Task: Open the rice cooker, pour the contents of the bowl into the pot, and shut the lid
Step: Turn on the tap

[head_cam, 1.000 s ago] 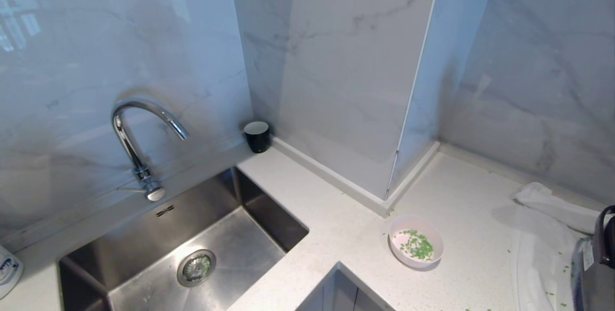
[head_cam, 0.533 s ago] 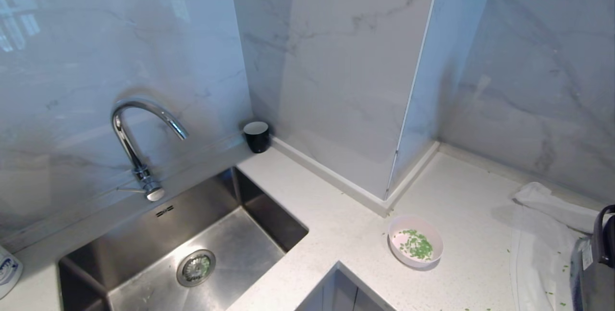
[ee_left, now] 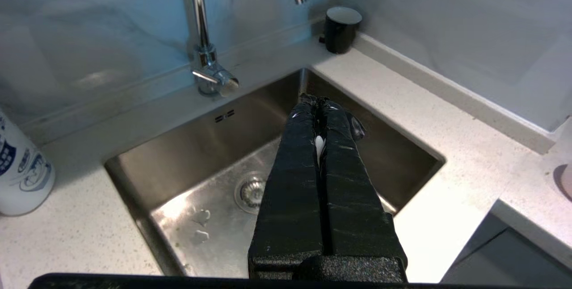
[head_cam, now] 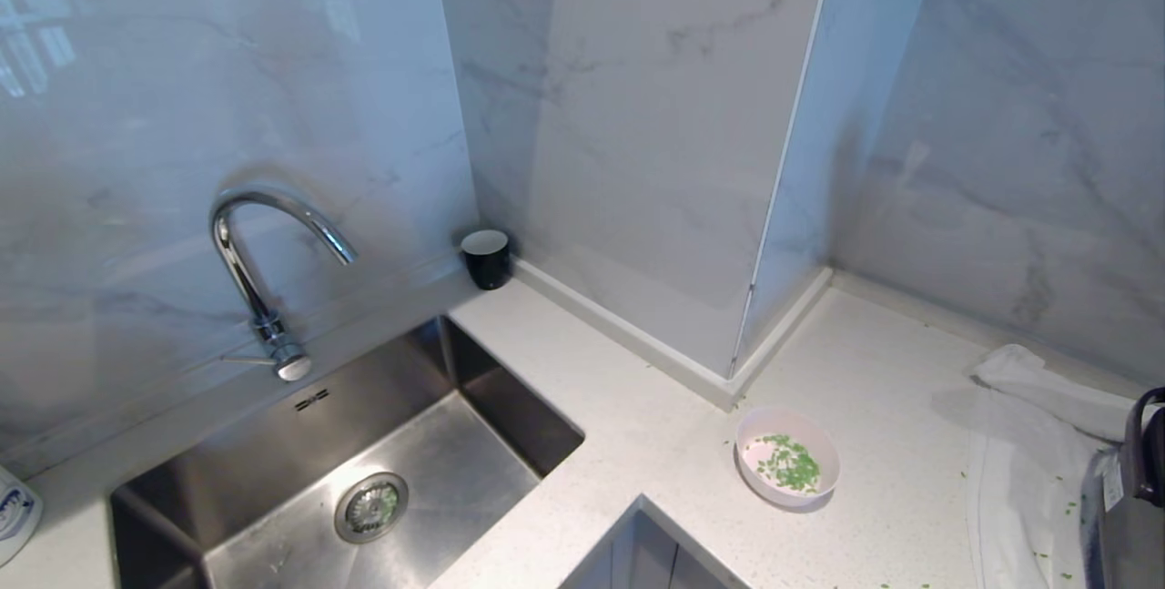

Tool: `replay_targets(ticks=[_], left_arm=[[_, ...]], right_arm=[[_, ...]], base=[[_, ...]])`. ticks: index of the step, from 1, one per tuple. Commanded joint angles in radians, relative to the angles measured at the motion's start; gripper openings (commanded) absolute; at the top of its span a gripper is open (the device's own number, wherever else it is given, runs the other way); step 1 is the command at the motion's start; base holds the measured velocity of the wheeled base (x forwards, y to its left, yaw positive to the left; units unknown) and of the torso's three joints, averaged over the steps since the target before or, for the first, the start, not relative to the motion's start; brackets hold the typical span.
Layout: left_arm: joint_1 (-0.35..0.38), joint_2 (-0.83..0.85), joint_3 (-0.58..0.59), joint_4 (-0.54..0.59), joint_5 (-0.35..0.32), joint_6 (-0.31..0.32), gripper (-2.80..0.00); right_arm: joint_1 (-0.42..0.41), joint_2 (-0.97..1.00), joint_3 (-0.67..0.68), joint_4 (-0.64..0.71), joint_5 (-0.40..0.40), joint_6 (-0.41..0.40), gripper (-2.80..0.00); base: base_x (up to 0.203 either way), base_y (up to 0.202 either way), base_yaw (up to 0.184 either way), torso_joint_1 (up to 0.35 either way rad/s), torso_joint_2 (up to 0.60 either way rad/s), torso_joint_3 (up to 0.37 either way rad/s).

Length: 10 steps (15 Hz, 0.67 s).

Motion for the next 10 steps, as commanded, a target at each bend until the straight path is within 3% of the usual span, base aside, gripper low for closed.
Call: replay_targets(ticks=[1,7,10], left_arm=[[-0.004,0.300,-0.080,-0.004,0.001,-0.020,-2.80],[-0.062,0.823,-0.273,0.038,0.024,-0.293,-2.80],[-0.068,1.053,-0.305,0.008,0.118,-0.408,-2.80]], right_arm=[[0.000,0.000,0.000,0.000,0.000,-0.001,-2.80],[0.000,0.000,0.000,0.000,0.000,-0.001,-2.80],[0.000,0.000,0.000,0.000,0.000,-0.001,-2.80]], base=[[0.000,0.000,0.000,0.000,0.00,0.000],[0.000,0.000,0.000,0.000,0.00,0.000],[0.000,0.000,0.000,0.000,0.00,0.000]])
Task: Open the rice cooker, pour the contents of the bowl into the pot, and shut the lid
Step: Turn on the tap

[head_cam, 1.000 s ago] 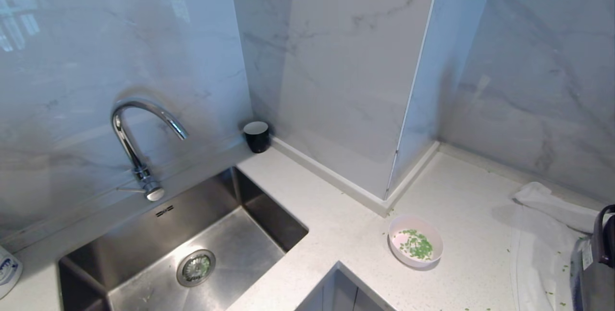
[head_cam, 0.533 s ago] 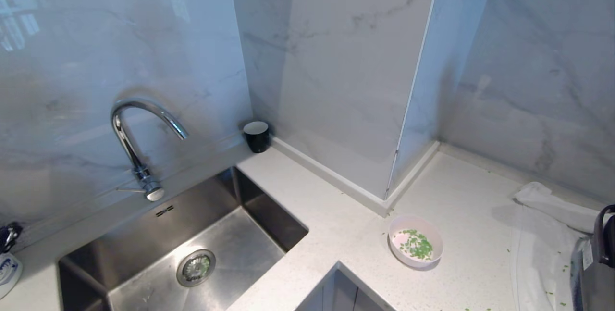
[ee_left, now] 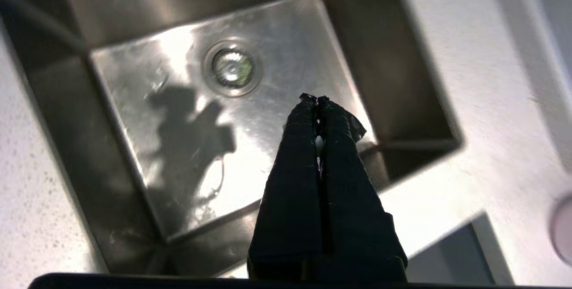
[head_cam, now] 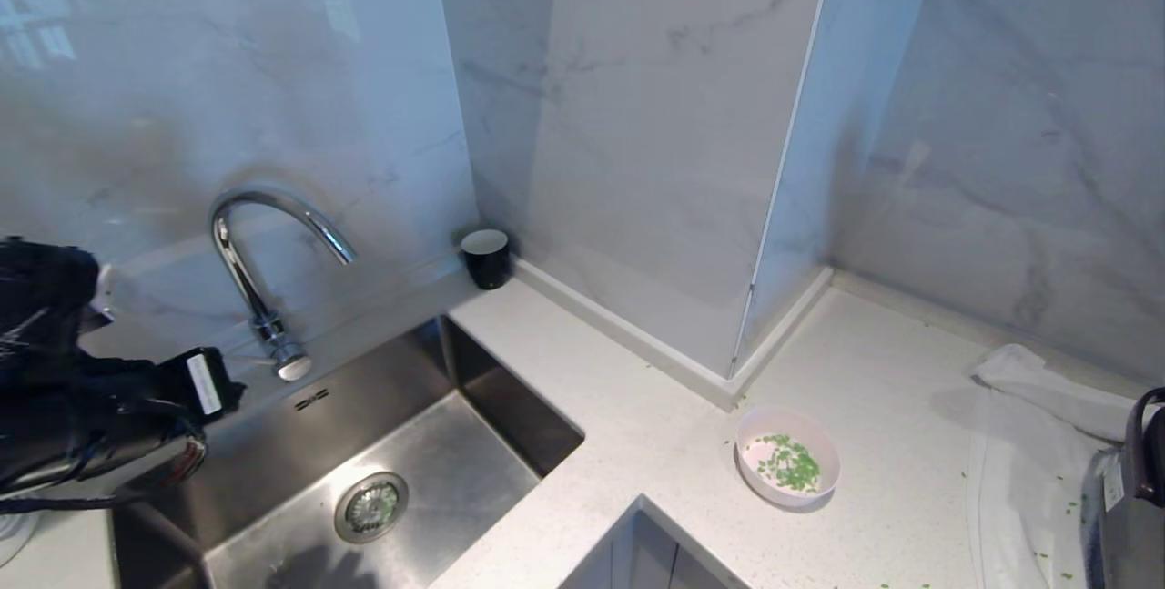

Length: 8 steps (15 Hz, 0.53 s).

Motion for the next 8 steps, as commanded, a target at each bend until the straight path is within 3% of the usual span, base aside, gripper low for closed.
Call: replay_targets(ticks=[1,5,8], left_arm=[[0.002,0.201,-0.009,-0.033,0.039,-0.030,-2.80],[0.116,0.373,-0.052,-0.235,0.097,-0.061,-2.80],[0.170,0.472,-0.104,-0.264,0.115,-0.043,-2.80]], right_arm=[[0.000,0.000,0.000,0.000,0.000,0.000,-2.80],[0.000,0.000,0.000,0.000,0.000,0.000,-2.80],[0.000,0.000,0.000,0.000,0.000,0.000,-2.80]], base=[[0.000,0.000,0.000,0.000,0.00,0.000],[0.000,0.000,0.000,0.000,0.00,0.000],[0.000,0.000,0.000,0.000,0.00,0.000]])
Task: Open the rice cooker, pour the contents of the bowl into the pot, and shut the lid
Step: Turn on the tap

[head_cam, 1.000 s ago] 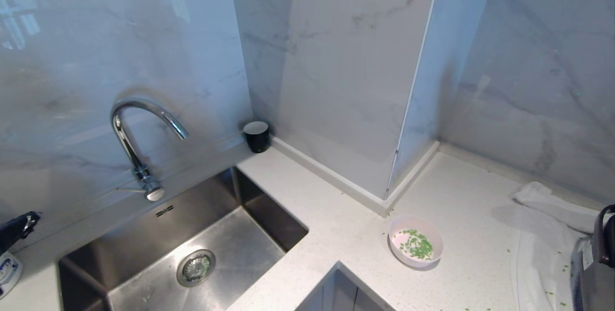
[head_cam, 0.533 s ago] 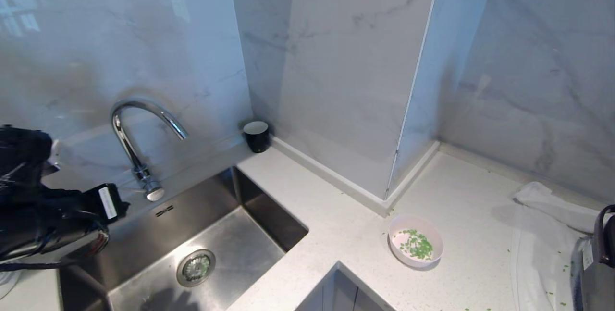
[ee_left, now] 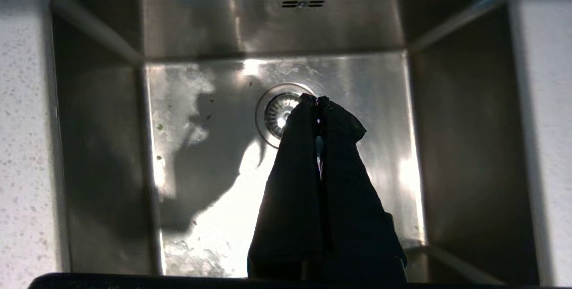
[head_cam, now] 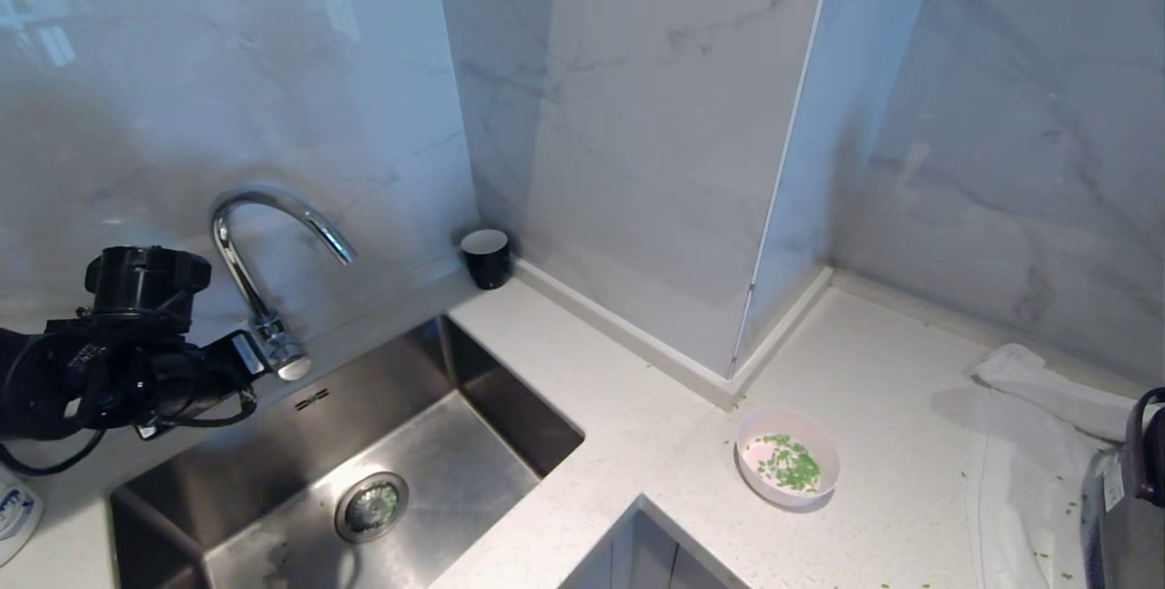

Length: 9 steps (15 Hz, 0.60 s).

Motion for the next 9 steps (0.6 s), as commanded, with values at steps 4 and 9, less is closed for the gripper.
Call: replay_targets(ticks=[4,9], left_arm=[[0.058,0.187,-0.039,-0.220,0.010,0.106,-2.45],[0.100,0.309,-0.148,-0.268,0.035,0.150,0.00]], right_arm=[[0.000,0.000,0.000,0.000,0.000,-0.001,-2.80],[0.000,0.000,0.000,0.000,0.000,-0.002,-2.80]], base=[[0.000,0.000,0.000,0.000,0.00,0.000],[0.000,0.000,0.000,0.000,0.00,0.000]])
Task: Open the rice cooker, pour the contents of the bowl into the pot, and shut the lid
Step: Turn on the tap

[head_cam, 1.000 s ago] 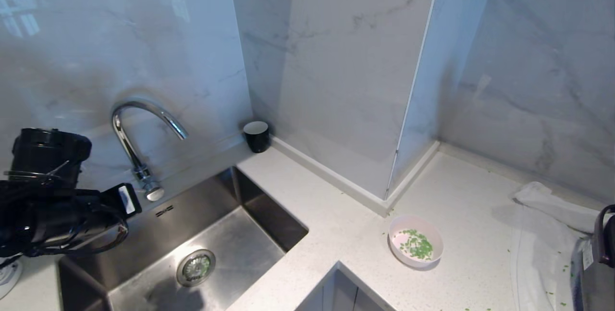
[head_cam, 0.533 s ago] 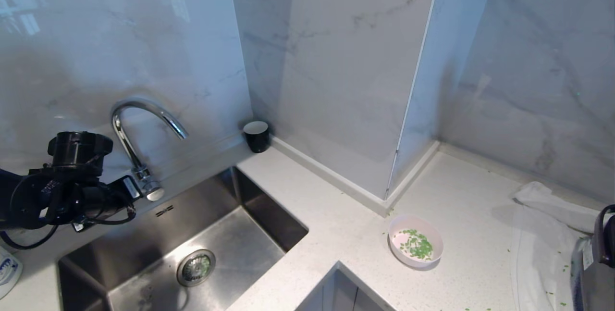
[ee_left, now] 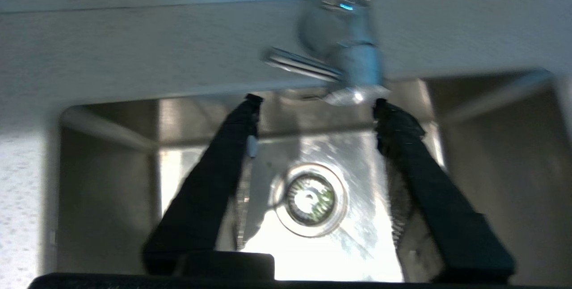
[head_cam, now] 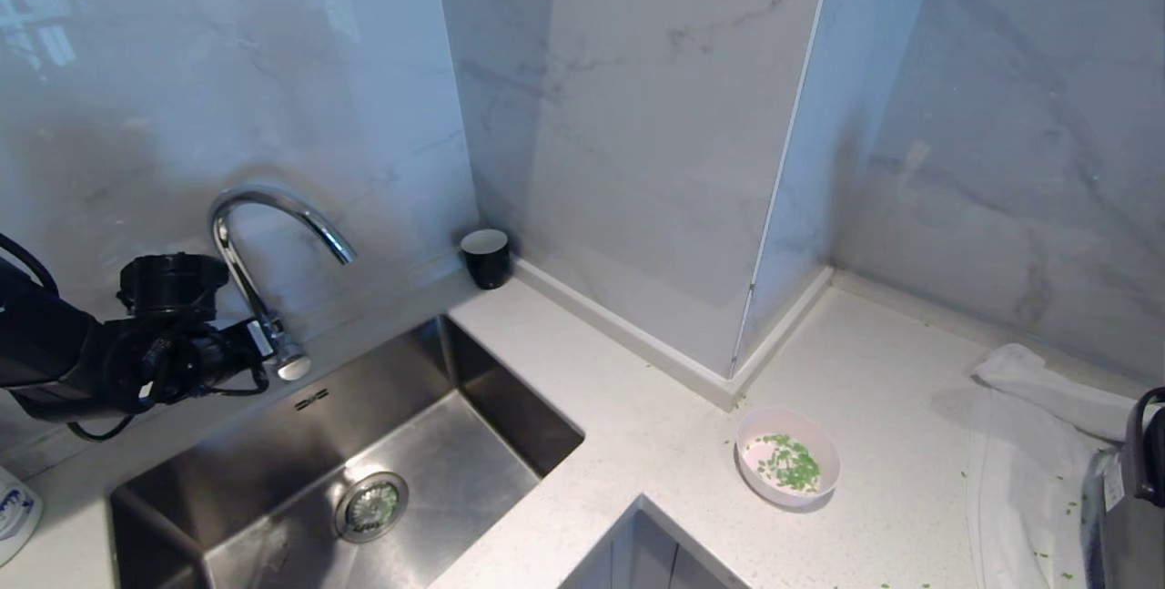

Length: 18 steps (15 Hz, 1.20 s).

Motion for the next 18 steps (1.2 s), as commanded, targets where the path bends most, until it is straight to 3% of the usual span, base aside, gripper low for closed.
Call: replay_targets(ticks=[1,7,12,16,18], left_arm=[[0.021,0.052,-0.027,0.006,0.011,-0.006,0.00],[0.061,0.128,-0.064,0.007,0.011,-0.090,0.00],[0.032,0.154,-0.106,0.018,0.006,-0.306,0.00],[0.034,0.166,-0.124,0.010,0.016,-0.324,0.00],[0.043,0.177,-0.139,-0.045,0.014,-0.317,0.00]], right_arm=[[0.000,0.000,0.000,0.000,0.001,0.000,-2.80],[0.000,0.000,0.000,0.000,0.001,0.000,-2.80],[0.000,0.000,0.000,0.000,0.001,0.000,-2.80],[0.000,0.000,0.000,0.000,0.001,0.000,-2.80],[0.000,0.000,0.000,0.000,0.001,0.000,-2.80]], base=[[0.000,0.000,0.000,0.000,0.00,0.000],[0.000,0.000,0.000,0.000,0.00,0.000],[0.000,0.000,0.000,0.000,0.00,0.000],[0.000,0.000,0.000,0.000,0.00,0.000],[0.000,0.000,0.000,0.000,0.00,0.000]])
